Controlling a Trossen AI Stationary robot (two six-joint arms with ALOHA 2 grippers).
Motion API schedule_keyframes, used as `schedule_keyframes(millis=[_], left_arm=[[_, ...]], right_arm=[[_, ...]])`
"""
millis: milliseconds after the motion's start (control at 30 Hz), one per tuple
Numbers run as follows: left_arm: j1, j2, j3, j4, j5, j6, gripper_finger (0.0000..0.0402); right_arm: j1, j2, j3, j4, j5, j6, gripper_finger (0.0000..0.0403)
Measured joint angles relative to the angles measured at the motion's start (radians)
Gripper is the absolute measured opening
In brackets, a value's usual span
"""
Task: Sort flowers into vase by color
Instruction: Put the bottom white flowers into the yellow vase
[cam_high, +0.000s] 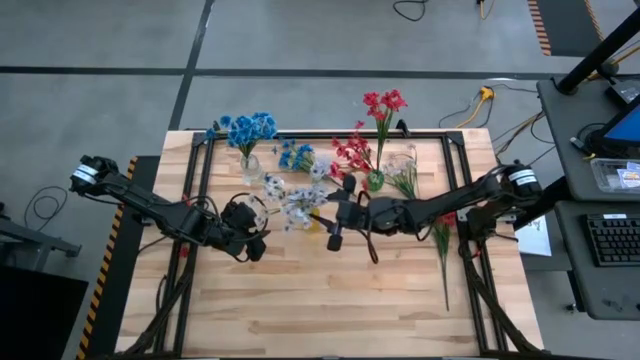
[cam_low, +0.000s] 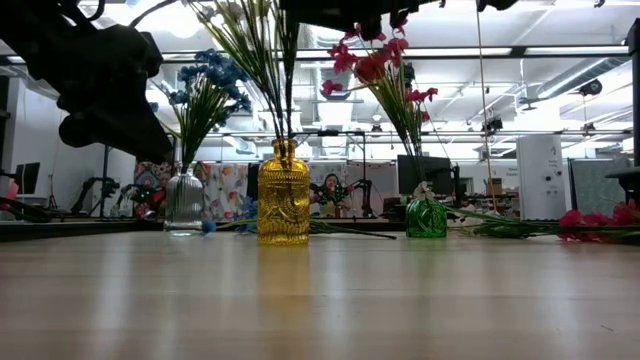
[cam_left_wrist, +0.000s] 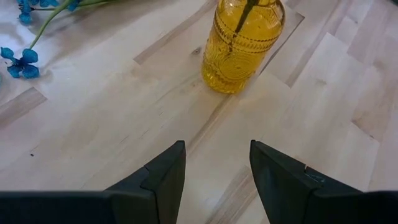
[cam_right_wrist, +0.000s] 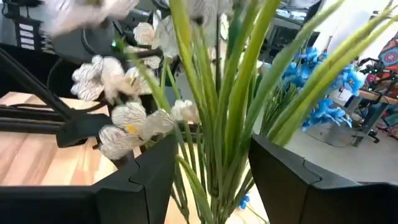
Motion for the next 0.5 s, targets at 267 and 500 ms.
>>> schedule_keyframes(millis=[267,500], left_arm=[[0.0,0.0,0.0,0.0,0.0,0.001,0.0166],[0.0,0.0,0.0,0.0,0.0,0.0,0.0166]], right_arm=[[-0.003,0.018,-0.005,-0.055,0.084,0.008,0.0192],[-0.001,0.018,-0.015,-0.098,0.084,0.03,0.0192]])
